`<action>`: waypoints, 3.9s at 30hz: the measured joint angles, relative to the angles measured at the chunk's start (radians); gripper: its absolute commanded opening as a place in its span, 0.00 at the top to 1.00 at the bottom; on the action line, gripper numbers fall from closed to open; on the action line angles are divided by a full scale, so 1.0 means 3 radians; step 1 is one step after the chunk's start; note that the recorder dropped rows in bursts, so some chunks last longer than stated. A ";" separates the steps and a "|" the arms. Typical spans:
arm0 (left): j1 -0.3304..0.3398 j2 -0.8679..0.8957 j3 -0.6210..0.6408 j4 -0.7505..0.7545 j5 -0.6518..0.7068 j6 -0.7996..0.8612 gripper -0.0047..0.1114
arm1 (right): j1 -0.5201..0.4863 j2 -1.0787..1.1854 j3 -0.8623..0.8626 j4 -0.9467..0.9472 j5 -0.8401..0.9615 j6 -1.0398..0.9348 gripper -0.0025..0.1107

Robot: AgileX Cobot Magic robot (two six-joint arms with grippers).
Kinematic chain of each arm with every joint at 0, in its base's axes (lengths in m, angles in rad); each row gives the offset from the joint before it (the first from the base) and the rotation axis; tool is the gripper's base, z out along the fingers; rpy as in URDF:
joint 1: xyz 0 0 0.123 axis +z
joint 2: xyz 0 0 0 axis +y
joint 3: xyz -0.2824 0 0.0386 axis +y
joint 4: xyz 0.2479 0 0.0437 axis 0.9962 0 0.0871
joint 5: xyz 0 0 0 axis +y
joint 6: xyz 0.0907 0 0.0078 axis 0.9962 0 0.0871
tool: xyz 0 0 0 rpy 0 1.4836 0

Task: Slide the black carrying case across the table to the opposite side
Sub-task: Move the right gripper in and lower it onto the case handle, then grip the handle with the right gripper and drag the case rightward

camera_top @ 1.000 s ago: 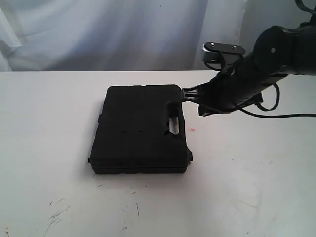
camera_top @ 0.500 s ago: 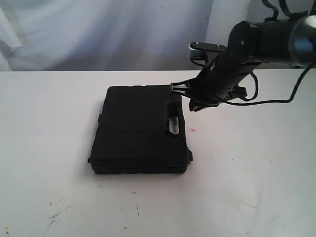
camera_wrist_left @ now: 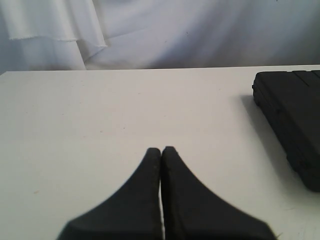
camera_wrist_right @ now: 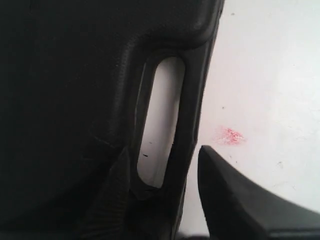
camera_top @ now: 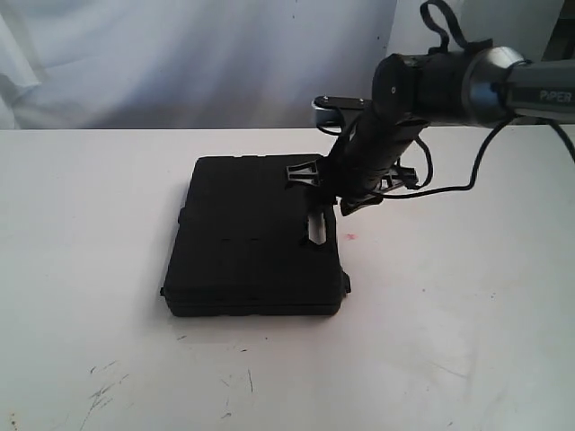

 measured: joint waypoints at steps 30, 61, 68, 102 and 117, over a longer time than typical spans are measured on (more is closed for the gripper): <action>0.0000 0.0000 0.0000 0.0000 0.0000 0.0000 0.96 | 0.0014 0.0530 -0.0260 -0.0303 -0.0082 0.0554 0.79; 0.0000 0.0000 0.0000 0.0000 0.0000 0.0000 0.96 | -0.0199 0.0455 -0.0268 -0.0680 0.0522 0.0659 0.98; 0.0000 0.0000 0.0000 0.0000 0.0000 0.0000 0.96 | -0.0353 0.0373 -0.0108 -0.0700 0.0559 0.0630 0.98; 0.0000 0.0000 0.0000 0.0000 0.0000 0.0000 0.96 | -0.1269 0.0212 0.0146 -0.0921 0.0527 -0.0009 0.98; 0.0000 0.0000 0.0000 0.0000 0.0000 0.0000 0.96 | -0.1543 0.0212 0.0148 -0.0871 0.0477 -0.0369 0.98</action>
